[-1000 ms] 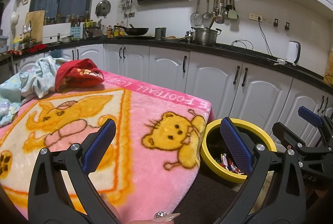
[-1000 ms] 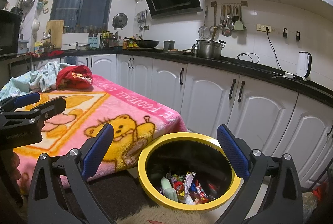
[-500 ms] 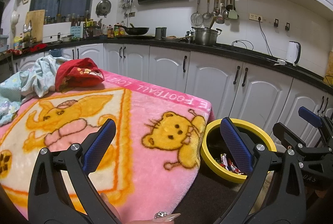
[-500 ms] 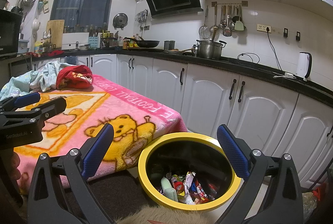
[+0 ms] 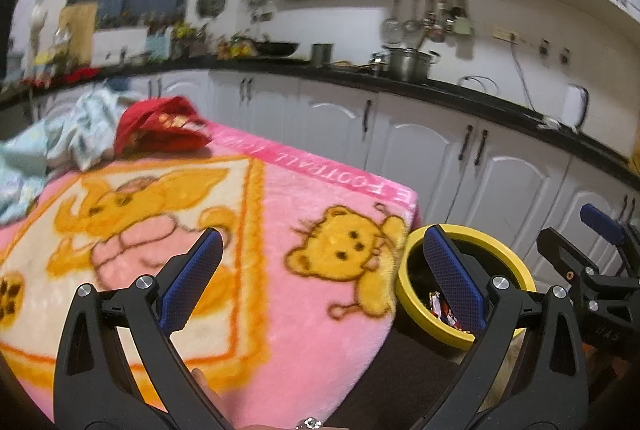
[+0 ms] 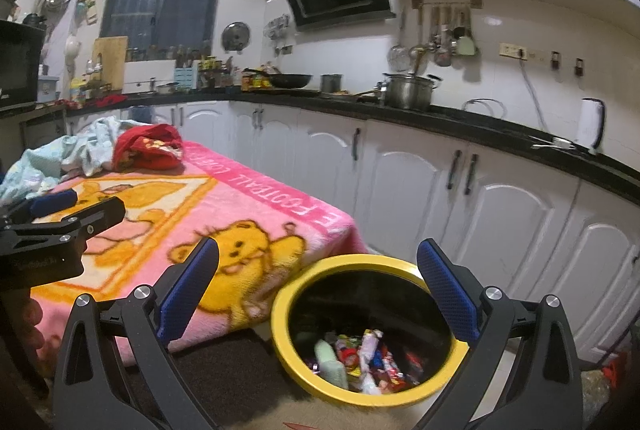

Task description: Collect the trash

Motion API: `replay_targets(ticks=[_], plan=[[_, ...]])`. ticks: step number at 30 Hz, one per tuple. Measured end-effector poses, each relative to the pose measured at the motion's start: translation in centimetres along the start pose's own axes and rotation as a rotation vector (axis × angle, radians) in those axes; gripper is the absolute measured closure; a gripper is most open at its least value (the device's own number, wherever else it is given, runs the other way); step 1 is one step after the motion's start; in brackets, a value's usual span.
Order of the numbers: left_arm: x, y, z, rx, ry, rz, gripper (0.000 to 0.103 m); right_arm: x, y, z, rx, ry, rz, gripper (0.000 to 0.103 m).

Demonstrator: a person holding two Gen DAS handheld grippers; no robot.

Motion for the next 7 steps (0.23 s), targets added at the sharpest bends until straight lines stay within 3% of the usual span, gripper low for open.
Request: replay_targets(ticks=[2,4,5,7], plan=[[-0.8,-0.5,-3.8,-0.051,-0.085,-0.051,0.011,-1.3,1.3,-1.9,-0.060,-0.032,-0.033,0.006],[-1.9,-1.2,-8.7,-0.150,-0.163,-0.075,0.011,-2.9,3.1,-5.5,-0.181,-0.068,-0.079,0.006],[-2.7,-2.0,-12.9,-0.233,-0.217,-0.071,0.011,-3.9,4.6,-9.1,-0.295,-0.102,-0.117,0.006],[-3.3,-3.1,-19.3,-0.407,-0.258,-0.047,0.011,-4.5,6.4,-14.4,-0.420,-0.181,-0.183,0.006]])
Point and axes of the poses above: each gripper's, at about its wrist camera, not at the fingertips, and y roughly the way its jaws point, z to its right, x to its underside, the point moved 4 cm from there along y, roughly the way its jaws point
